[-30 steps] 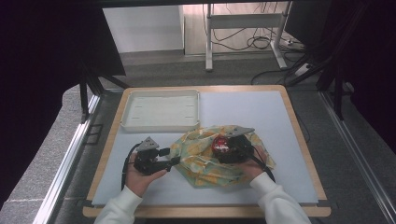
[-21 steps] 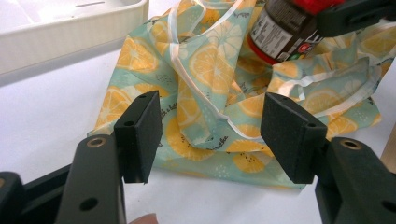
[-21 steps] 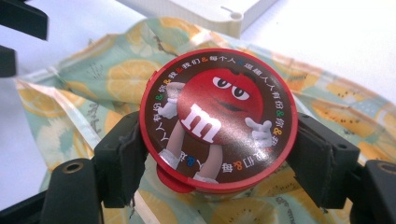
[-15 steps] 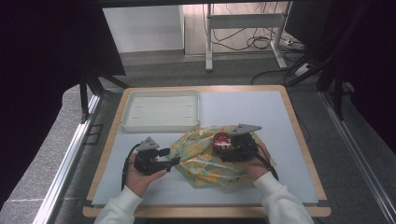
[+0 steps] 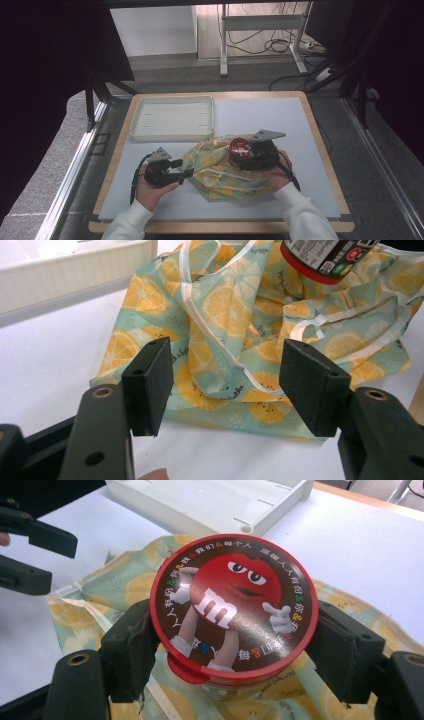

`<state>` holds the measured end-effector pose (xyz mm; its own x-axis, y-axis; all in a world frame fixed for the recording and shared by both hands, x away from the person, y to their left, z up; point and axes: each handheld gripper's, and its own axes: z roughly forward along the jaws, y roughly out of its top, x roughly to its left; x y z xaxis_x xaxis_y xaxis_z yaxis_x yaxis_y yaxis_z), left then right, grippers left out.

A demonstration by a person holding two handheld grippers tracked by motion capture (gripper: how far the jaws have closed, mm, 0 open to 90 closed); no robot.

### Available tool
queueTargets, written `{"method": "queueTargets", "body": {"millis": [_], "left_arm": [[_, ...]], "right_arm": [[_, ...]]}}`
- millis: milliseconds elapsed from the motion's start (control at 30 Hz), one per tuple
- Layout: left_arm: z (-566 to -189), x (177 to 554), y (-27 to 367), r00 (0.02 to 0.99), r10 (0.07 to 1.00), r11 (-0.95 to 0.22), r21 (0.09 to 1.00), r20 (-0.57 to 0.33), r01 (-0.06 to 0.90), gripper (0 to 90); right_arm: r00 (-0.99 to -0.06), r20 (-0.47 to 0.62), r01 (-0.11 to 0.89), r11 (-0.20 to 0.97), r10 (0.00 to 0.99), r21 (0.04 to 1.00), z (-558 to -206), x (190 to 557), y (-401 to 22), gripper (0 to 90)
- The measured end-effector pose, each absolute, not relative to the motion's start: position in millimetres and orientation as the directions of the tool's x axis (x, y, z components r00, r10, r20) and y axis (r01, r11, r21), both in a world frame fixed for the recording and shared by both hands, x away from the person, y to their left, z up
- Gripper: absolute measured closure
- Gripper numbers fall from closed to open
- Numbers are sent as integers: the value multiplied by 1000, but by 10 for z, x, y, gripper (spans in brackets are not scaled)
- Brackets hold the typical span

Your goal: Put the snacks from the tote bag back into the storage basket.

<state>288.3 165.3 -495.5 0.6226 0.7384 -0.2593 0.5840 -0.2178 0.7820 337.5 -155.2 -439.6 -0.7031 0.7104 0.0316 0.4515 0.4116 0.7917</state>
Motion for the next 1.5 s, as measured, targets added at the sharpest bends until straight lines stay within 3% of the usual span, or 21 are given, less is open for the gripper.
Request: {"method": "queueTargets", "body": {"millis": [1500], "left_arm": [[-4988, 2905, 1677, 613, 744, -214, 774, -266, 596, 386]], "right_arm": [[-722, 51, 424, 382, 690, 821, -4069, 3707, -1327, 253]]}}
